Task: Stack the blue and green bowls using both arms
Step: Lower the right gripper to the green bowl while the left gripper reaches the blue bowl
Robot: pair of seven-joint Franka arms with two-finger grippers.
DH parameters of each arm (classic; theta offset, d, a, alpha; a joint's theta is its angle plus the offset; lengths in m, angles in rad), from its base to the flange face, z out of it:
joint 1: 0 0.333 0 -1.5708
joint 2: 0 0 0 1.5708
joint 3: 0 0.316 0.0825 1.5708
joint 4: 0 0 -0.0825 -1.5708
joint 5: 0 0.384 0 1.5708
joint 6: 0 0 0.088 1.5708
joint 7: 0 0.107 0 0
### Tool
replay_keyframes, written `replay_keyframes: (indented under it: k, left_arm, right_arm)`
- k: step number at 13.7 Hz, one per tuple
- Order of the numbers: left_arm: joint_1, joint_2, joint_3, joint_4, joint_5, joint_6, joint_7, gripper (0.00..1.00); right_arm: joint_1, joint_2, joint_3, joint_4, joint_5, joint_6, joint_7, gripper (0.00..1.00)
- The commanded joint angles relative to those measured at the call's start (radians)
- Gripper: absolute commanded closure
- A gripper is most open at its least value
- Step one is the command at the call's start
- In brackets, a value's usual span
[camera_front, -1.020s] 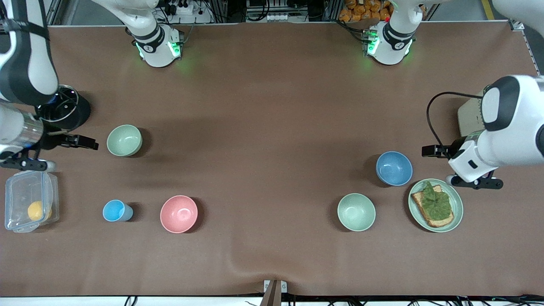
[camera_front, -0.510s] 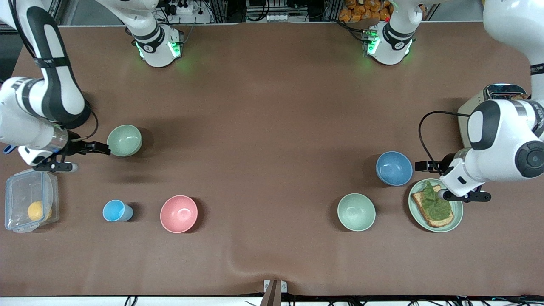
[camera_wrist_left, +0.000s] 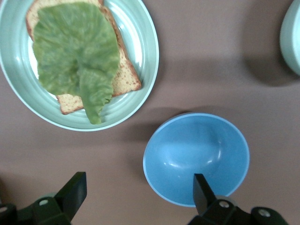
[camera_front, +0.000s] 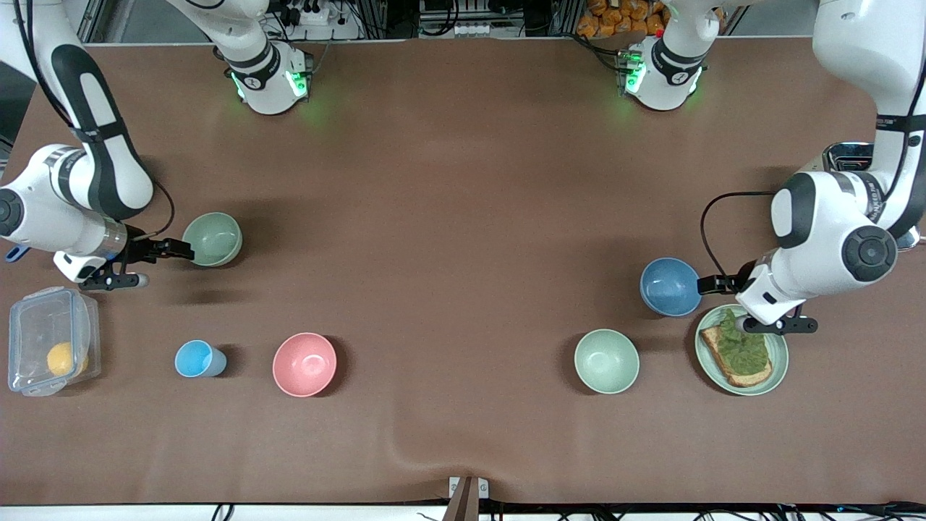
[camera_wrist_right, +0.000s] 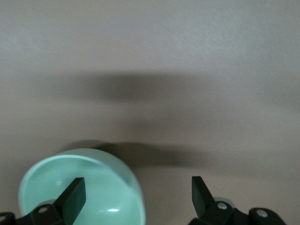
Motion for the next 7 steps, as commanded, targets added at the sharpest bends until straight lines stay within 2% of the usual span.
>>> replay_keyframes:
  k: [1,3,4,6,7]
  left_arm:
    - [0.012,-0.039,-0.006,-0.14,0.021,0.121,-0.021,0.0]
    - [0.012,-0.01,-0.006,-0.139,0.021,0.123,-0.021,0.0]
    - [0.012,0.002,-0.006,-0.136,0.021,0.123,-0.021,0.0]
    - [0.013,0.015,-0.006,-0.133,0.024,0.123,-0.021,0.0]
    - [0.013,0.024,-0.006,-0.13,0.024,0.123,-0.021,0.0]
  right_arm:
    - [-0.027,0.015,0.017,-0.014,0.02,0.025,-0.034,0.09]
    - [-0.021,0.015,0.019,-0.047,0.044,0.041,-0.035,0.14]
    - [-0.018,0.015,0.02,-0.064,0.054,0.05,-0.037,0.23]
    - [-0.016,0.015,0.022,-0.088,0.054,0.09,-0.061,0.46]
    - [-0.016,0.015,0.022,-0.088,0.055,0.09,-0.076,0.7]
